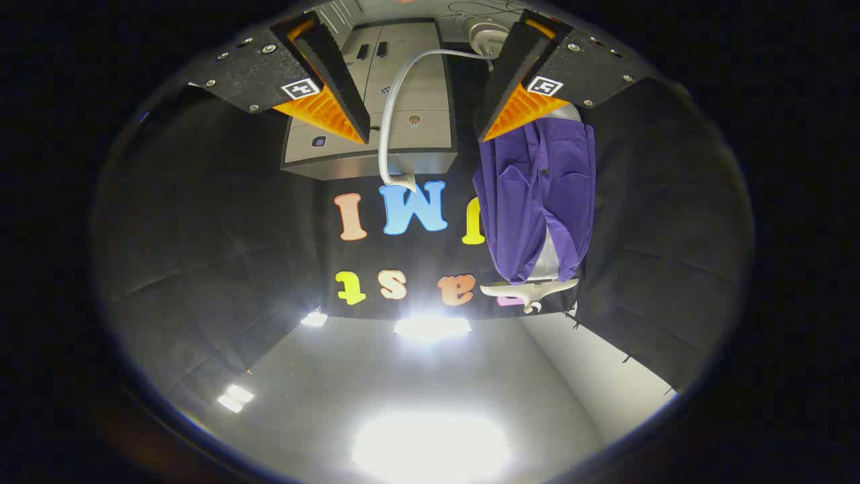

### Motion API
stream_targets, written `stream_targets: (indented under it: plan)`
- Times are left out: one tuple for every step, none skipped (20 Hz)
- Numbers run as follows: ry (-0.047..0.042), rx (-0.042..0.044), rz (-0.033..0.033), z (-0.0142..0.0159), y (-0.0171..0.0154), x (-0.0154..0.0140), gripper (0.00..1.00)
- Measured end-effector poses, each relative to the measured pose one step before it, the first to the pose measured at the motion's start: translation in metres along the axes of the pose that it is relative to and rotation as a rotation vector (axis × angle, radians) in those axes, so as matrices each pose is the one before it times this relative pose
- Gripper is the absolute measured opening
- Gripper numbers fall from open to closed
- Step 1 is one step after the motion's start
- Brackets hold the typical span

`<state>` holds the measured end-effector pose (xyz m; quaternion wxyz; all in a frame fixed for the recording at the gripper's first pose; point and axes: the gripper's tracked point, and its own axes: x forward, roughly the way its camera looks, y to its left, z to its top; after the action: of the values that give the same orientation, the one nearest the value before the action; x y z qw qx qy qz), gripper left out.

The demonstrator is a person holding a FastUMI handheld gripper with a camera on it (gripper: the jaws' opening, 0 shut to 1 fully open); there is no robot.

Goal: Iron the clothes twice with a garment steamer, once on the left side and once on the right side.

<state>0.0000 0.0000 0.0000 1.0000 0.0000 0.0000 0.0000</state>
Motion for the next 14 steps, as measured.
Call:
stream_targets:
  plan:
    - [0.00270, 0.00052, 0.00504, -0.00074, 0.00203, -0.00044, 0.95]
    - [0.00080, 0.00260, 0.00492, 0.00085, 0.00256, -0.00084, 0.95]
    - [0.00200, 0.00212, 0.00348, -0.00098, 0.00084, -0.00094, 0.95]
    - [0.00408, -0.00019, 0.00320, -0.00053, 0.00140, -0.00035, 0.95]
    - [0.00287, -0.00216, 0.00173, -0.00103, 0.00065, -0.00101, 0.95]
    - [0.00420, -0.00294, 0.00139, -0.00078, 0.00049, -0.00054, 0.95]
    - [0.00427, -0.00194, 0.00297, -0.00197, 0.00135, -0.00039, 0.95]
    - [0.00271, -0.00131, 0.00244, -0.00058, 0.00104, -0.00074, 0.95]
    - [0.00318, -0.00097, 0.00173, -0.00089, 0.00092, -0.00062, 0.95]
    - [0.00275, -0.00151, 0.00244, -0.00055, 0.00156, -0.00021, 0.95]
    - [0.00239, -0.00315, 0.00241, -0.00053, 0.00101, -0.00018, 0.95]
    - [0.00115, -0.00315, 0.00258, 0.00016, 0.00122, -0.00028, 0.95]
    - [0.00099, -0.00215, 0.00225, -0.00082, 0.00201, -0.00068, 0.95]
    - [0.00277, -0.00064, 0.00274, -0.00112, 0.00127, 0.00019, 0.95]
